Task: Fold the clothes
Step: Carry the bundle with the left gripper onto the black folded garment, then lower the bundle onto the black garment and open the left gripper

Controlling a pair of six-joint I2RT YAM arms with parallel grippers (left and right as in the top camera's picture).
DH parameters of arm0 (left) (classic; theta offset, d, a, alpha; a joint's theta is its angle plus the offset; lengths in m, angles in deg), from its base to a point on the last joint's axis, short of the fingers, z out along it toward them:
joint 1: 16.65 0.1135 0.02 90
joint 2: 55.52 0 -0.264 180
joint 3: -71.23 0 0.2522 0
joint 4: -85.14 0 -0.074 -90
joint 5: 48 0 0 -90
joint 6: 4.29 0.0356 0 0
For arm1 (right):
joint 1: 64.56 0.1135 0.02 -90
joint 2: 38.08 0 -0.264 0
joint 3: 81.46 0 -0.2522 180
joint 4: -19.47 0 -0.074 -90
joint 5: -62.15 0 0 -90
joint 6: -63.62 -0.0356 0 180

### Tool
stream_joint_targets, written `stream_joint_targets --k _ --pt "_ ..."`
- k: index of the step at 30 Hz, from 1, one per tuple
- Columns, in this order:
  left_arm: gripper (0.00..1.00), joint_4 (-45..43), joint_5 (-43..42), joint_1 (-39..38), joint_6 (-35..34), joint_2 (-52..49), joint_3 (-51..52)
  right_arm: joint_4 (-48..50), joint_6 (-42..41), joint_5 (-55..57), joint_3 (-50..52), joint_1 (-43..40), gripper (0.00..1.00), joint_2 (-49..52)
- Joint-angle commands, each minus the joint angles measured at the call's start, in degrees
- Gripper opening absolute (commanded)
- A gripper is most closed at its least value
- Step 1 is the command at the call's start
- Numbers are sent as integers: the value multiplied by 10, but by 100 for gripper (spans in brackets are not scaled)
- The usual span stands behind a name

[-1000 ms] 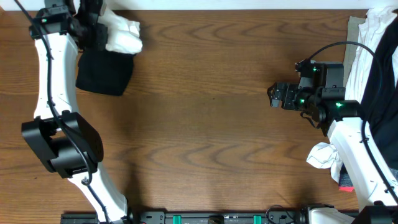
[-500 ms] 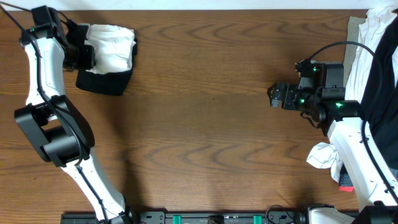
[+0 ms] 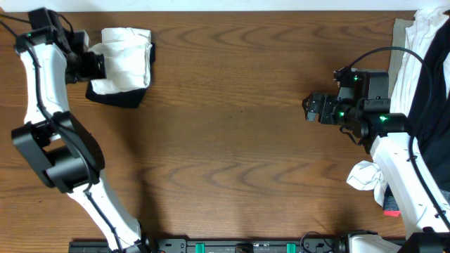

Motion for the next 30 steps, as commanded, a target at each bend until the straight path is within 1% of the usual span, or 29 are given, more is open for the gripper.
stream_joint_targets --k 1,2,3,5,7,9,11,15,24,27,30 --pt "70 -17 -101 0 -67 64 -23 0 4 3 -1 -4 99 -3" --pt "46 -24 -120 0 -78 66 -23 -1 4 3 -1 -4 99 -3" --pt "34 -31 -134 0 -91 65 -23 0 4 3 -1 -4 99 -3" --pt "23 -45 -143 0 -120 61 -20 -1 4 3 -1 -4 99 -3" --pt "14 -53 -143 0 -148 51 -19 0 4 3 -1 -4 99 -3" --pt "9 -57 -143 0 -166 38 -17 0 4 3 -1 -4 99 -3" --pt "7 -57 -154 0 -169 23 -14 0 4 3 -1 -4 99 -3" --pt "6 -53 -183 0 -170 -12 -7 -1 4 3 -1 -4 99 -3" --pt "8 -57 -182 2 -180 -89 -5 0 4 3 -1 -4 99 -3" --pt "9 -55 -168 2 -180 -112 -5 0 4 3 -1 -4 99 -3" --pt "9 -56 -166 2 -181 -121 -5 0 4 3 -1 -4 99 -3"
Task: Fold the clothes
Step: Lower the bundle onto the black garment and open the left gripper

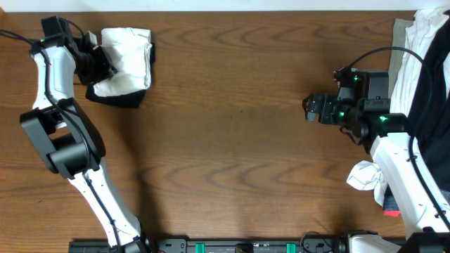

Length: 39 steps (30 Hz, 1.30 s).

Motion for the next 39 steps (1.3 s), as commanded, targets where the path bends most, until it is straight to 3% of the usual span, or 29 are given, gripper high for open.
stream_joint_targets --k 1,7,12,15,21,29,39 --pt "9 2 8 2 -4 -11 1 0 4 2 -1 -4 99 -3" --pt "9 -6 2 1 -8 61 -18 0 4 2 -1 -4 99 -3" --pt "9 -41 -5 1 -71 127 -18 -1 4 2 -1 -4 99 -3" --pt "17 -64 -83 1 -72 127 -16 0 4 2 -1 -4 99 -3" --pt "17 -94 -237 -5 -72 76 -7 0 4 2 -1 -4 99 -3" --pt "17 -131 -358 -6 -68 -33 -7 -1 4 2 -1 -4 99 -3" --pt "17 -146 -479 1 13 -116 -7 0 4 2 -1 -4 99 -3"
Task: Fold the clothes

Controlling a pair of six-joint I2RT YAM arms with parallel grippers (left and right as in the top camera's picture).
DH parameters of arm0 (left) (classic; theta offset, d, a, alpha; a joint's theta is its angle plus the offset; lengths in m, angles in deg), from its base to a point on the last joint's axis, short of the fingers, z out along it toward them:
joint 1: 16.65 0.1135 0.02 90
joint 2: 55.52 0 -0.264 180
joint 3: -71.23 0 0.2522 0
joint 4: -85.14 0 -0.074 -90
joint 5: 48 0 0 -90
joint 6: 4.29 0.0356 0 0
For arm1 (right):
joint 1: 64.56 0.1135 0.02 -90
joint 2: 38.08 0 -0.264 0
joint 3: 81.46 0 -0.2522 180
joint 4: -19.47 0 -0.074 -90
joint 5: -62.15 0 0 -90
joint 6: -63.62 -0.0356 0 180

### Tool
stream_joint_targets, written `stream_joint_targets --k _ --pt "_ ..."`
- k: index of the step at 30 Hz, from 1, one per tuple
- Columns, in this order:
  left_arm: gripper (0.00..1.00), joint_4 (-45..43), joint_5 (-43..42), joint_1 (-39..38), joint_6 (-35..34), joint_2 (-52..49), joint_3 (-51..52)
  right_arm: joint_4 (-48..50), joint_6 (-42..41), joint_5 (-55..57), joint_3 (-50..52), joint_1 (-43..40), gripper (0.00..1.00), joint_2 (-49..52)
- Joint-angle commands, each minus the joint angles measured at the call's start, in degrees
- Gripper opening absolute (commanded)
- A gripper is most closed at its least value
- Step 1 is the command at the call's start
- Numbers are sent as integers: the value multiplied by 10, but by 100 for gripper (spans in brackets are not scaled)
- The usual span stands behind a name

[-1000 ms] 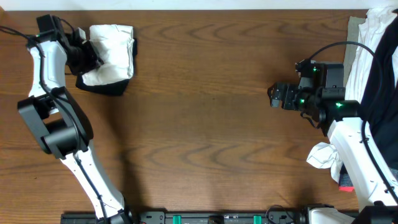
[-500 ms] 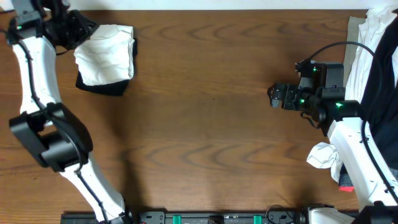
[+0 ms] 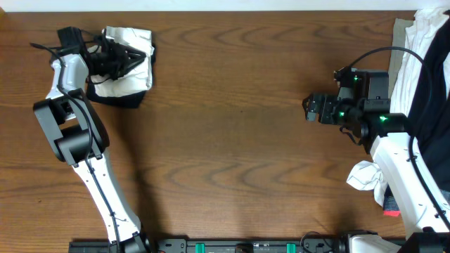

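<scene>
A folded white garment [image 3: 133, 74] lies at the table's far left on top of a black garment [image 3: 116, 100] whose edge sticks out below it. My left gripper [image 3: 136, 57] reaches over the white stack from the left, its dark fingers [image 3: 125, 50] spread open on top of the cloth. My right gripper [image 3: 308, 109] hovers right of centre, pointing left; its fingers show no gap and hold nothing. A heap of unfolded white and dark clothes [image 3: 422, 49] lies at the far right edge.
A crumpled white cloth [image 3: 365, 176] lies beside the right arm's base, with a small red item [image 3: 391, 205] below it. The wooden table [image 3: 232, 140] stretches between the two arms.
My left gripper has moved right, from the stack's left edge to over the white garment, and its fingers now spread open on it. The right arm has not moved.
My left gripper first stood at the left edge of the folded white and black stack. It was then slightly higher at that edge, and the stack looked unchanged. Now it lies open across the top of the white garment. The right arm stayed still throughout.
</scene>
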Motion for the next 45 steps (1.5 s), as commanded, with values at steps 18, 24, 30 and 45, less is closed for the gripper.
stream_joint_targets --k 18,24,30,45 --pt "17 36 83 11 21 201 0 0 4 2 -1 -4 99 -3" --pt "25 135 367 0 -61 348 0 0 4 2 -1 -4 99 -3" --pt "68 225 456 0 -83 420 0 0 4 2 -1 -4 99 -3" --pt "98 272 464 0 -82 426 0 0 4 2 -1 -4 99 -3"
